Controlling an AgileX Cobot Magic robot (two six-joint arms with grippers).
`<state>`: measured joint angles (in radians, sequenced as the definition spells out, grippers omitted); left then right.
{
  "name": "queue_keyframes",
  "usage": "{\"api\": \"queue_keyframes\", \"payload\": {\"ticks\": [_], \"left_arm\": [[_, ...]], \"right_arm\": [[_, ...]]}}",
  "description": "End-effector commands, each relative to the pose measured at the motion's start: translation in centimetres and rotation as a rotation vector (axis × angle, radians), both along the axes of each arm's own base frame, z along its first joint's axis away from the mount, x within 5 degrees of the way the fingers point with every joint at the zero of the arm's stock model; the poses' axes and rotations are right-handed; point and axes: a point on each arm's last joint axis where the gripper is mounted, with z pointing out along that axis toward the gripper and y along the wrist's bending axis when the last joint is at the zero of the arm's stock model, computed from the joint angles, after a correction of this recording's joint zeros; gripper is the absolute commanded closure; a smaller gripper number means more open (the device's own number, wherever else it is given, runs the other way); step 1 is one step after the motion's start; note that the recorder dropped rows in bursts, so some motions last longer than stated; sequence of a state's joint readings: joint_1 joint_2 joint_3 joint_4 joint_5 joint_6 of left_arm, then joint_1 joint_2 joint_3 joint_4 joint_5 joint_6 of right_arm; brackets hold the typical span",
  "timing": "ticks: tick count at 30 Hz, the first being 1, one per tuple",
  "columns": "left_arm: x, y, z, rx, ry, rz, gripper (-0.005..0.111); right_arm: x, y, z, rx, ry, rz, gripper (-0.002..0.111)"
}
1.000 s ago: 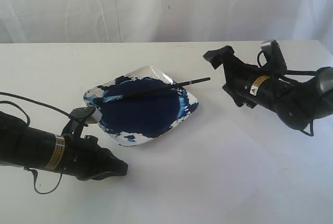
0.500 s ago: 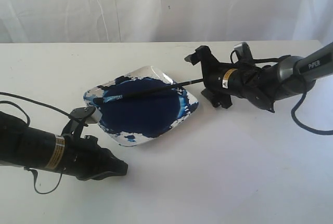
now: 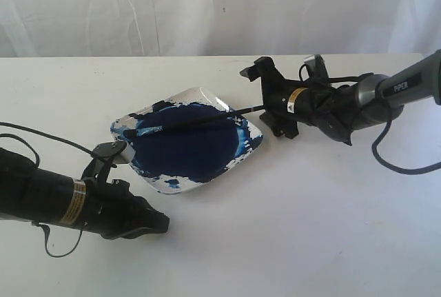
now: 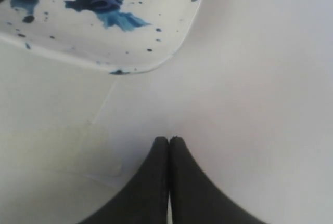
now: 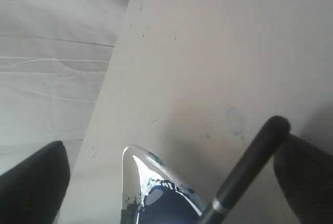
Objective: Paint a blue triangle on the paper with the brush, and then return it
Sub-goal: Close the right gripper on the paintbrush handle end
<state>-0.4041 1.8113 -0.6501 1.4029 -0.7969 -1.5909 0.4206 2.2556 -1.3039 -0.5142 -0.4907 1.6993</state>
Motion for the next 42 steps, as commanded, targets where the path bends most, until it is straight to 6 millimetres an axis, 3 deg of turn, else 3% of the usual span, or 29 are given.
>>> {"api": "queue_keyframes", "payload": {"ticks": [1,15,25,42], "left_arm": [[0.0,-0.1,0.0,0.003,-0.004,-0.001,0.107],[0.0,-0.1,0.0,0.003,-0.004,-0.001,0.107],[0.0,-0.1,0.0,0.003,-0.004,-0.001,0.107],[0.0,-0.1,0.0,0.003,-0.004,-0.001,0.107]], "right_arm": [[0.2,0.6,-0.8,-0.017,0.017,0.013,0.007],[0.1,0.7,-1.0,-0.048,0.006,0.045,0.026],[0.1,0.7,-1.0,-0.048,0.006,0.045,0.055],[0.0,0.8,-3.3,-0.013,0.069,0.033,0.058]]}}
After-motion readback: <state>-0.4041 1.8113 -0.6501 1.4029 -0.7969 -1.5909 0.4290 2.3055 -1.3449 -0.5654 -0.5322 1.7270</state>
